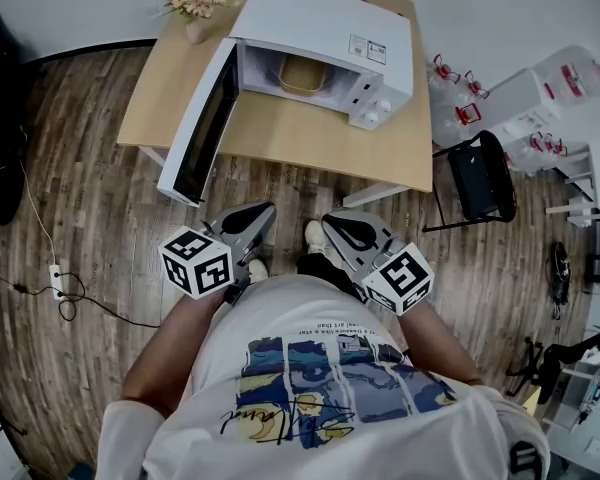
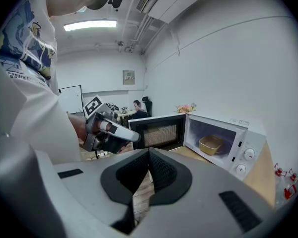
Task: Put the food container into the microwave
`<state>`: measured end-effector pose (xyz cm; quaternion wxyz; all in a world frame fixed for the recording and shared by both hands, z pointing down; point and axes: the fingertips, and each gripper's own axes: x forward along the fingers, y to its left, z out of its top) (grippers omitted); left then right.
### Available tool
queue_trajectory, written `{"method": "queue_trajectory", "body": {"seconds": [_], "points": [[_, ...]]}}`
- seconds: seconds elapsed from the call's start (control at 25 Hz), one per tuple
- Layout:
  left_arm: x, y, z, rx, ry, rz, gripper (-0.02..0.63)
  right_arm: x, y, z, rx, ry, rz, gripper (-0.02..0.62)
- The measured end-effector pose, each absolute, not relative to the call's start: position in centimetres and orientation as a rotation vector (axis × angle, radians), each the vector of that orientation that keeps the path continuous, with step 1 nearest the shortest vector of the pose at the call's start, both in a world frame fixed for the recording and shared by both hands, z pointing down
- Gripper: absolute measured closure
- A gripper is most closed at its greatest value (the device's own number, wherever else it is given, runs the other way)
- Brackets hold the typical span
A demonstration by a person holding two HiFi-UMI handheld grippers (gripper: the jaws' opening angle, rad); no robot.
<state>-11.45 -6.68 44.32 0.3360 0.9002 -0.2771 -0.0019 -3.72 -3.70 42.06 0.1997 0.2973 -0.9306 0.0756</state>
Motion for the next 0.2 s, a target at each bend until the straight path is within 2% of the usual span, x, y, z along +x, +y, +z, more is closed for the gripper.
{"method": "queue_trajectory", "body": {"seconds": [0.2], "points": [[-10.2,-8.1,44.6,2.343,-0.731,0.0,0.598,-2.5,-5.2,42.1,0.832,-2.605,0.21,0.588]]}}
